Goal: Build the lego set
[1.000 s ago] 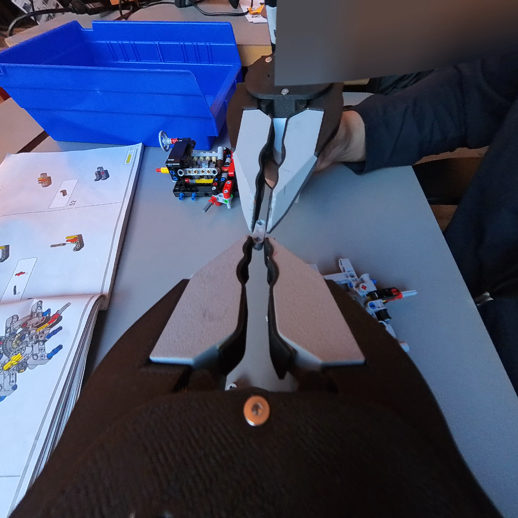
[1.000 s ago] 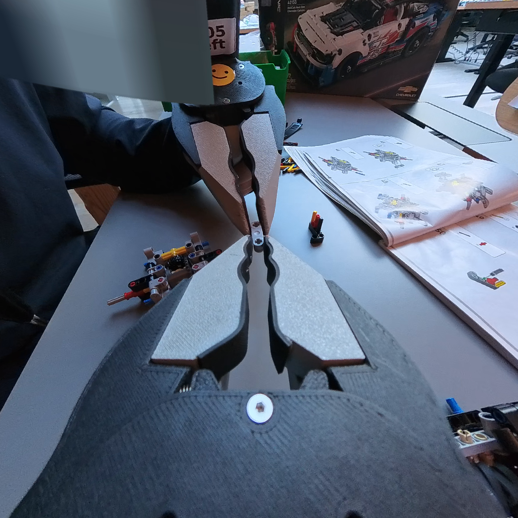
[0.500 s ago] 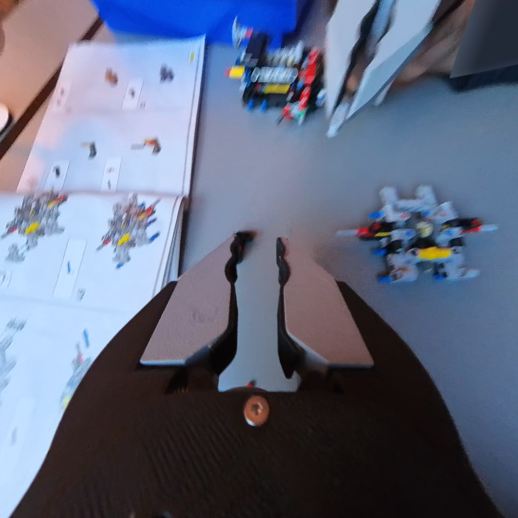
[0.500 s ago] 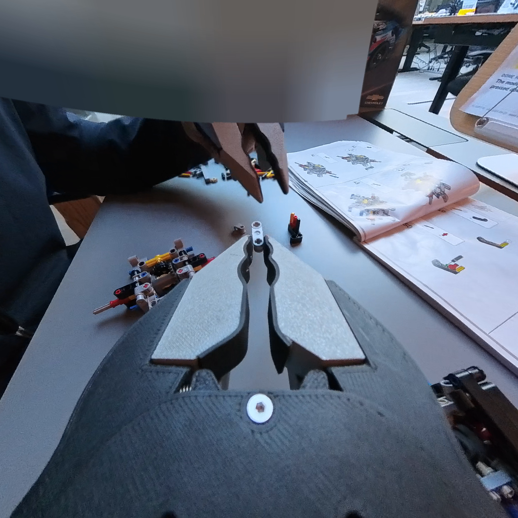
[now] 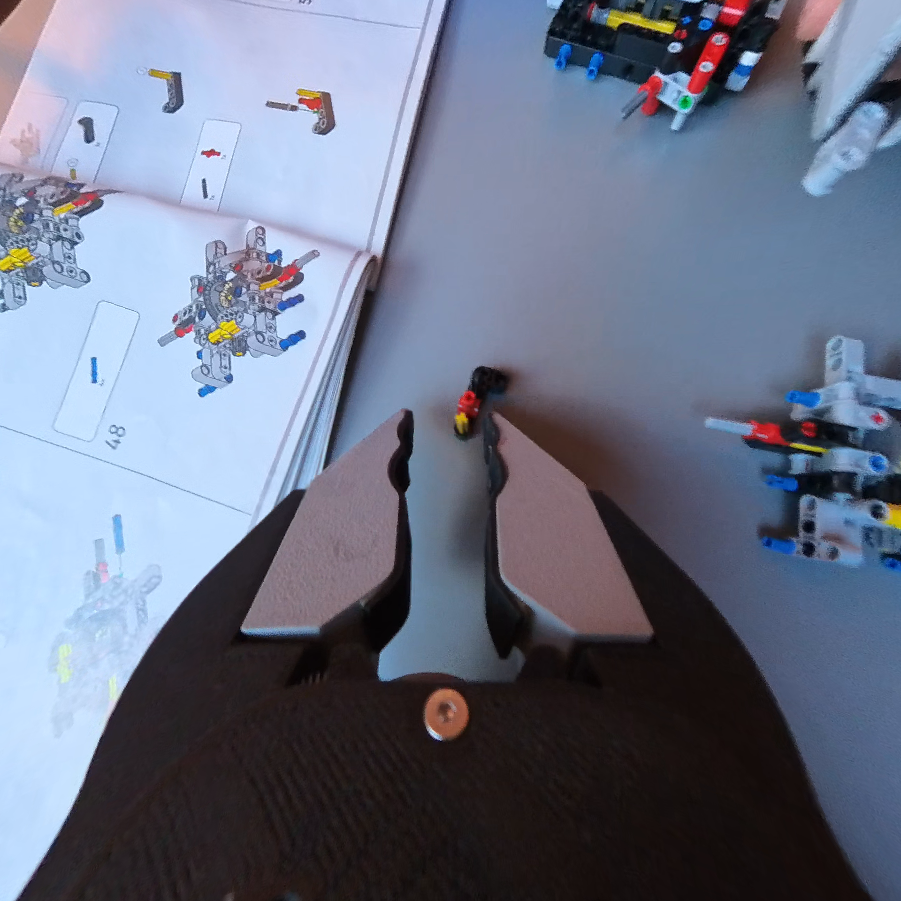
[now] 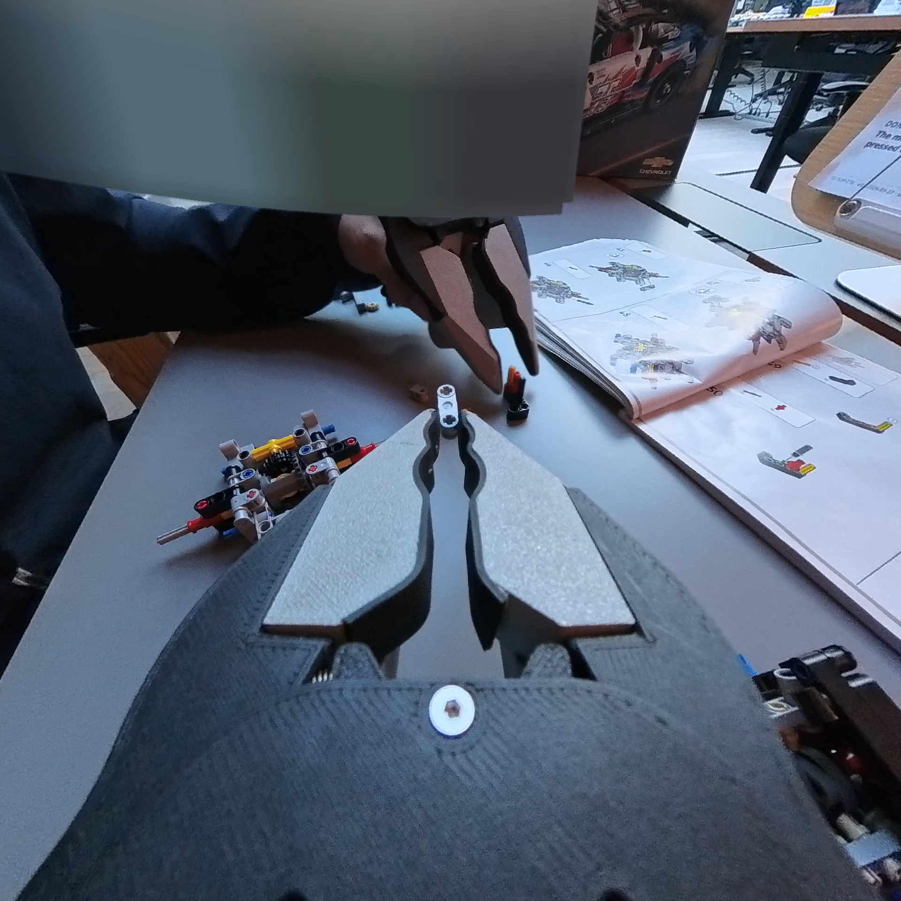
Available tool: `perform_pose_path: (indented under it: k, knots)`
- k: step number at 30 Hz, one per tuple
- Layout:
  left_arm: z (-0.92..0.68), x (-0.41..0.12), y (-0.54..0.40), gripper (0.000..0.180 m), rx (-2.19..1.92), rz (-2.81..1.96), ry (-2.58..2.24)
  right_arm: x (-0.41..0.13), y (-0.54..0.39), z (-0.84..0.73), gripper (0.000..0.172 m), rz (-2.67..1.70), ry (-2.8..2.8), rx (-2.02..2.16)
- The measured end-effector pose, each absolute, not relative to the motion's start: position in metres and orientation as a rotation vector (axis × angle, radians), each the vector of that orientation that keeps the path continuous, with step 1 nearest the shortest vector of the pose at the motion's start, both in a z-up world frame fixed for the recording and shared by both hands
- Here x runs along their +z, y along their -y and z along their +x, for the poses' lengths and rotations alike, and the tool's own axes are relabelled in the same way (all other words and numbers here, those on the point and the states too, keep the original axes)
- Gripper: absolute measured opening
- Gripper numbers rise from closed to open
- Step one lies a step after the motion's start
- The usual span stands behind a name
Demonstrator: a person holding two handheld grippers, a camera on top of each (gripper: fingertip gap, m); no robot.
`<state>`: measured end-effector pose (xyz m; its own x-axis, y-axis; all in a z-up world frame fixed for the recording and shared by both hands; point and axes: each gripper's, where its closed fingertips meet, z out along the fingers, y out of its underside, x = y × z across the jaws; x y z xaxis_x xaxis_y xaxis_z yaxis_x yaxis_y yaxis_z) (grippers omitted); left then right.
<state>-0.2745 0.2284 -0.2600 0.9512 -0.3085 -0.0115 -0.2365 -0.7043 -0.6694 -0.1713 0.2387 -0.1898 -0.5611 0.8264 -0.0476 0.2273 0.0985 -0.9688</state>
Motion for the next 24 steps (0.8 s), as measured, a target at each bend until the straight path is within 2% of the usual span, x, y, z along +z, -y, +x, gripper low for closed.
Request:
perform_pose_path:
  k: [12,15,20,22,24]
  knots:
    - [-0.288,-0.258,-0.259,0.02,0.118,-2.383,-0.458,-0.182,-0.24,-0.169,0.004,-1.007,1.832,1.493]
    - [-0.283,-0.253,-0.255,0.013,0.046,-2.358,-0.472,-0.18,-0.241,-0.168,0.004,-1.002,1.825,1.489]
    - [-0.279,-0.261,-0.255,0.019,-0.005,-2.436,-0.56,-0.177,-0.242,-0.167,0.004,-0.994,1.814,1.492]
    - [-0.271,-0.265,-0.253,0.007,-0.048,-2.464,-0.668,-0.177,-0.243,-0.167,0.004,-0.996,1.812,1.484]
    - [-0.26,-0.267,-0.248,0.006,-0.1,-2.47,-0.827,-0.176,-0.245,-0.167,0.004,-0.997,1.805,1.485]
